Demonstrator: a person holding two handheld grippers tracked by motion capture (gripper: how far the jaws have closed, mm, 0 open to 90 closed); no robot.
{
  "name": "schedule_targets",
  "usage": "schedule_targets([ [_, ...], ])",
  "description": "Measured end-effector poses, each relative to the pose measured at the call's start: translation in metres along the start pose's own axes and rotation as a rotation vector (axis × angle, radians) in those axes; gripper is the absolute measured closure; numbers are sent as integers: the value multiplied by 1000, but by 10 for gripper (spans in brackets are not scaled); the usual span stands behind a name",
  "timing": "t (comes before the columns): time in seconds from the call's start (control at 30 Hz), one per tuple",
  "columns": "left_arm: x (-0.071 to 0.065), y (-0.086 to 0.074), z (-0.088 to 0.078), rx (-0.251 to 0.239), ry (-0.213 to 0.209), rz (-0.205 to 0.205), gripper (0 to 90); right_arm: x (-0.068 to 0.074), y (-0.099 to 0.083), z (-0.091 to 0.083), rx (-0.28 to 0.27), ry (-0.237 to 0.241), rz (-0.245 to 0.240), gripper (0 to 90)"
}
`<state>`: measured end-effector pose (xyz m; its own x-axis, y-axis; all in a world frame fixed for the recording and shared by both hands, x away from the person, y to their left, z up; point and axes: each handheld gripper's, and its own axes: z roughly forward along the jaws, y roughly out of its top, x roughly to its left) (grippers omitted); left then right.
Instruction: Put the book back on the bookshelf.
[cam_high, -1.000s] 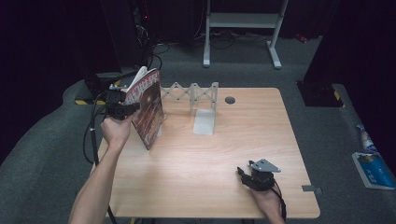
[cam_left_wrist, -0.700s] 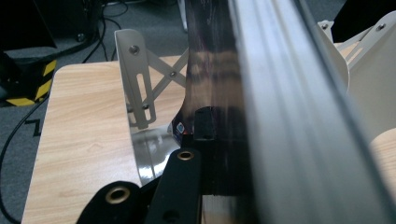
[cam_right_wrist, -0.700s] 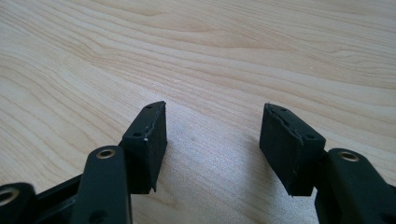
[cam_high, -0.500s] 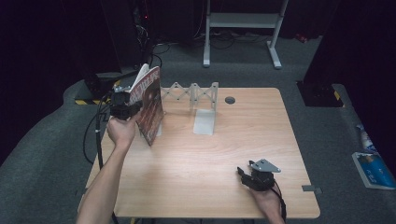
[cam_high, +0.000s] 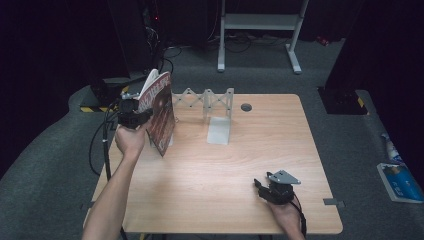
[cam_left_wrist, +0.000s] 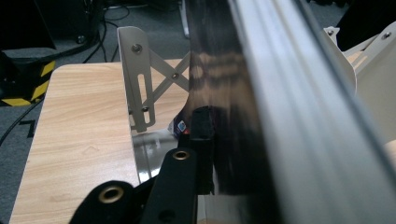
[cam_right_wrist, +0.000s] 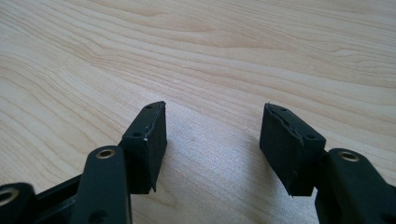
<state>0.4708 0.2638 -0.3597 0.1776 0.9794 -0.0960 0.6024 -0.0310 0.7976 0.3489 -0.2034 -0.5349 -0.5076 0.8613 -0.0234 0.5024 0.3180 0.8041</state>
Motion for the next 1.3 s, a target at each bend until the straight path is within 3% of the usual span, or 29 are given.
schedule_targets([
  [0.17,1,3,0,34,43,51,780,0,0,0,0,1,1,414],
  [0.57,6,4,-2,55,75,87,735,0,0,0,-2,2,0,414],
  [0.93,13,4,-3,73,62,64,710,0,0,0,-1,3,-1,412],
  [1.03,16,3,-5,73,52,27,664,0,0,0,-1,3,-1,412],
  [1.3,22,1,-9,53,70,17,560,0,0,0,-1,2,0,411],
])
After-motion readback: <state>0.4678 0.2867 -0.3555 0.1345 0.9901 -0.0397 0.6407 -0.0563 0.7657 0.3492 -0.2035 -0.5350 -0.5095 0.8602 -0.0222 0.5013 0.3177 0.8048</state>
